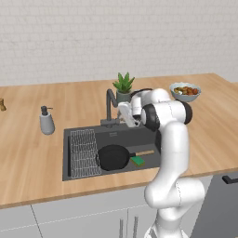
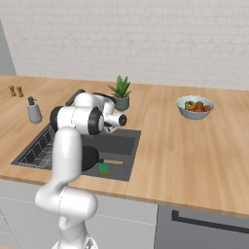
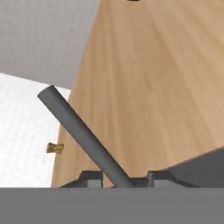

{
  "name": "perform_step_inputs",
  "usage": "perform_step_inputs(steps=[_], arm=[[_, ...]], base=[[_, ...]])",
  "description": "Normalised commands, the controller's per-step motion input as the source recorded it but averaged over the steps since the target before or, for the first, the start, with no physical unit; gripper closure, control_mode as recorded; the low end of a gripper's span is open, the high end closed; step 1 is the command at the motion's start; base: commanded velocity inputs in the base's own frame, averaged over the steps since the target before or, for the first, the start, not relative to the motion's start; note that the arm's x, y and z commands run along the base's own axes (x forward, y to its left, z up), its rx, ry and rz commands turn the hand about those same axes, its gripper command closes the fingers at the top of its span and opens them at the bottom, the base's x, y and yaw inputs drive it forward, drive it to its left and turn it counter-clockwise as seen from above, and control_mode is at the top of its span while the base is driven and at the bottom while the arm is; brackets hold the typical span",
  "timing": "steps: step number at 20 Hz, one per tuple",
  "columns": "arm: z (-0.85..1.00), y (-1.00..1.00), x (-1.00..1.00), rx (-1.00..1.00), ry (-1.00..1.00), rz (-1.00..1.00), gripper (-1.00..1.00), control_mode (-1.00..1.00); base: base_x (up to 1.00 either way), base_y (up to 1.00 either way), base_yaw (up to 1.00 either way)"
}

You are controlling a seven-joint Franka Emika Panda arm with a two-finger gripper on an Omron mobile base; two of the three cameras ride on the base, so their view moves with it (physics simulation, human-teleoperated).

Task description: Pick the pan and sponge and place them into the sink. Then turn on the water.

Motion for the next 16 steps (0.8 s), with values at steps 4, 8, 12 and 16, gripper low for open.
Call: perform_step_inputs(steps=[4, 8, 12, 16], arm=[[0.00, -0.24, 0.08, 0.17, 0.14, -0.18, 1.00, -1.00], [-0.06, -0.07, 0.15, 0.04, 0.25, -0.22, 1.00, -1.00], [-0.14, -0.01, 0.19, 0.00, 0.25, -0.19, 1.00, -1.00], [-0.13, -0.03, 0.08, 0.00, 0.18, -0.17, 1.00, -1.00]], base=[[0.00, 0.00, 0.00], [0.00, 0.00, 0.00], [0.00, 0.00, 0.00], [0.00, 0.00, 0.00]])
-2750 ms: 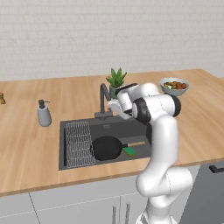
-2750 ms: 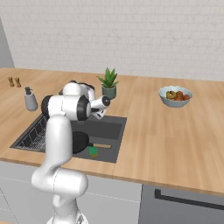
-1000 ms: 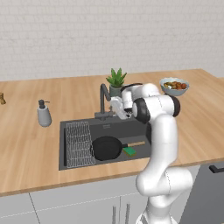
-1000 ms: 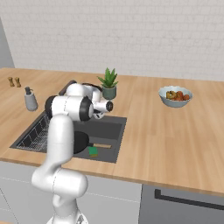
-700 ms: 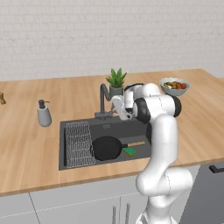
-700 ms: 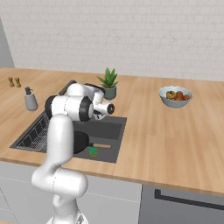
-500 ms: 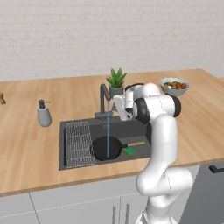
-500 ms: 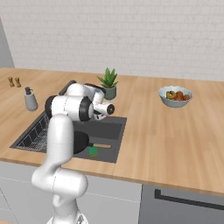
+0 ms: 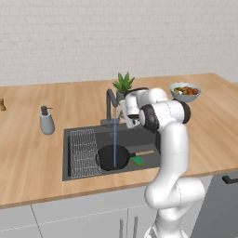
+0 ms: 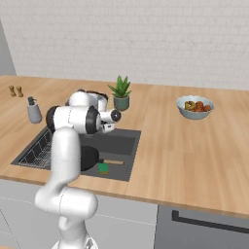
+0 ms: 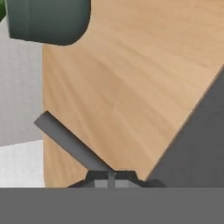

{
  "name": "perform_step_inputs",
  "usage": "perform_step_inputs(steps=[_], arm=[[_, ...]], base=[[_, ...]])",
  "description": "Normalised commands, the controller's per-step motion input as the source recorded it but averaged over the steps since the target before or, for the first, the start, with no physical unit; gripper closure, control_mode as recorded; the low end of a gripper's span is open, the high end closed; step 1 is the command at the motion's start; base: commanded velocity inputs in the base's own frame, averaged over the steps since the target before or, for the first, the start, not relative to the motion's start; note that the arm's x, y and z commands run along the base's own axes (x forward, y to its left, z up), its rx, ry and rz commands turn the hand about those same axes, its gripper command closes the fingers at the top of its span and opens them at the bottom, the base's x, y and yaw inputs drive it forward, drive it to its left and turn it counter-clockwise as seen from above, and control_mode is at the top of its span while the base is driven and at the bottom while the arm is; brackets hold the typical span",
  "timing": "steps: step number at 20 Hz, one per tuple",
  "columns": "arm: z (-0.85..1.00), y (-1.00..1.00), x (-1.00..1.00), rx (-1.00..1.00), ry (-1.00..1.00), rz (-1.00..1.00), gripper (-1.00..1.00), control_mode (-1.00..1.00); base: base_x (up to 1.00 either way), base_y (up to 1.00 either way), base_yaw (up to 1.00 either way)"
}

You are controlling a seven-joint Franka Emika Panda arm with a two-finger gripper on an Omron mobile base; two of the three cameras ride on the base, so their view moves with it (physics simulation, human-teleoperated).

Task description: Pick the pan and sponge and place them into the sink. Then turn on the water.

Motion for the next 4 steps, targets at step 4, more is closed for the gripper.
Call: perform_step_inputs(steps=[4], arm=[[0.00, -0.18, 0.00, 0.01, 0.02, -0.07, 1.00, -1.00]], base=[[0.00, 0.00, 0.00]])
